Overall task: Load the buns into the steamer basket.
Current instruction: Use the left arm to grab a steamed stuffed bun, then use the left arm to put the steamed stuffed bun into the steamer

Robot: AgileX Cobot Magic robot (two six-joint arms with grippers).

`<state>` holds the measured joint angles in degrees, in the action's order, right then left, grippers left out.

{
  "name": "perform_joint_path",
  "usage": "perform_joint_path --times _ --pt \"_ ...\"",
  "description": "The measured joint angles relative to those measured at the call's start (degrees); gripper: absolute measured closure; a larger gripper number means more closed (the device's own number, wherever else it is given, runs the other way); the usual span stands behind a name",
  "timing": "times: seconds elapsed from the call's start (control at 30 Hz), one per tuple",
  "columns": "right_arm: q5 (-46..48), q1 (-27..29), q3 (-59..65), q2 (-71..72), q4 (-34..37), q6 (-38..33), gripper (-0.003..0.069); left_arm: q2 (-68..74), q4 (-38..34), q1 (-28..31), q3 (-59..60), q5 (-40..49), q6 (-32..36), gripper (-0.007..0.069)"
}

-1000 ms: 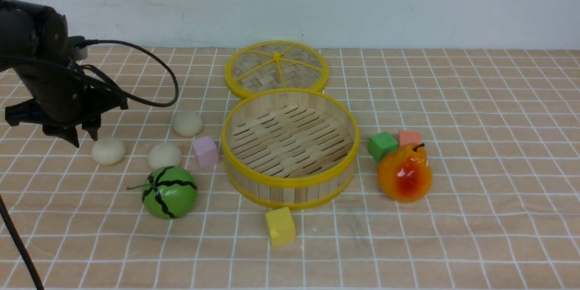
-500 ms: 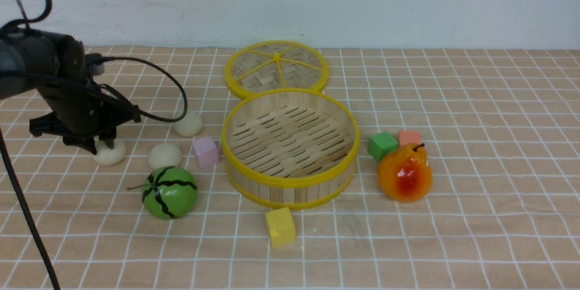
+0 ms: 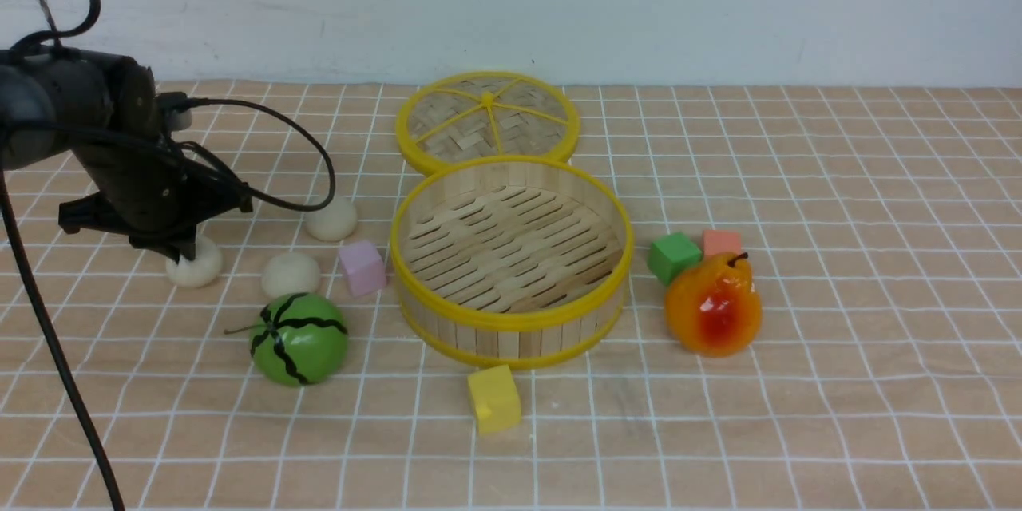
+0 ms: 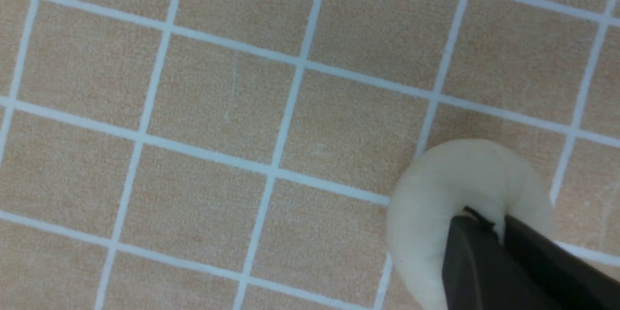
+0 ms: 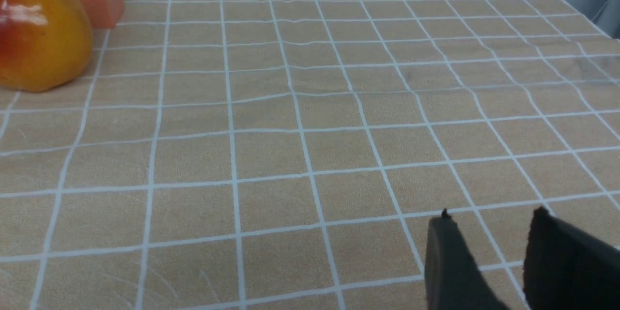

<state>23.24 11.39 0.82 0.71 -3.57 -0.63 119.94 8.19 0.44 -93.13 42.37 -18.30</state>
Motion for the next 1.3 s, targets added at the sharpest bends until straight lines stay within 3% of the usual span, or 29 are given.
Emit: perform_joint_path --times 0.17,0.3,0.53,0.57,0.8,1.17,1.3 --pt "0.0 0.0 0.0 0.0 0.0 0.0 0.0418 -3.9 -3.0 0.0 -0.2 2.3 2.0 0.0636" --pt "0.0 0.0 0.0 0.0 0.0 0.0 0.0418 -11.2 -9.8 -1.6 -0.6 5.3 6.5 0.0636" --pt "0.0 0.0 0.0 0.0 0.0 0.0 0.0418 -17.1 -15.7 -12.9 -0.7 7.0 10.0 0.0636" --pt "0.0 0.0 0.0 0.0 0.0 0.0 0.0418 -17.1 -16.3 -16.8 -0.7 6.3 10.3 0.0636" --pt "0.0 0.0 0.0 0.0 0.0 0.0 0.0418 -12.6 -17.2 -26.0 -0.7 -1.9 10.6 0.0636" --pt "0.0 0.0 0.0 0.0 0.0 0.0 0.0418 -3.0 -18.4 -27.0 -0.7 -2.6 6.0 0.0591" --pt "0.0 0.0 0.0 0.0 0.0 0.0 0.0418 -2.7 -18.4 -27.0 -0.8 -2.5 5.1 0.0489"
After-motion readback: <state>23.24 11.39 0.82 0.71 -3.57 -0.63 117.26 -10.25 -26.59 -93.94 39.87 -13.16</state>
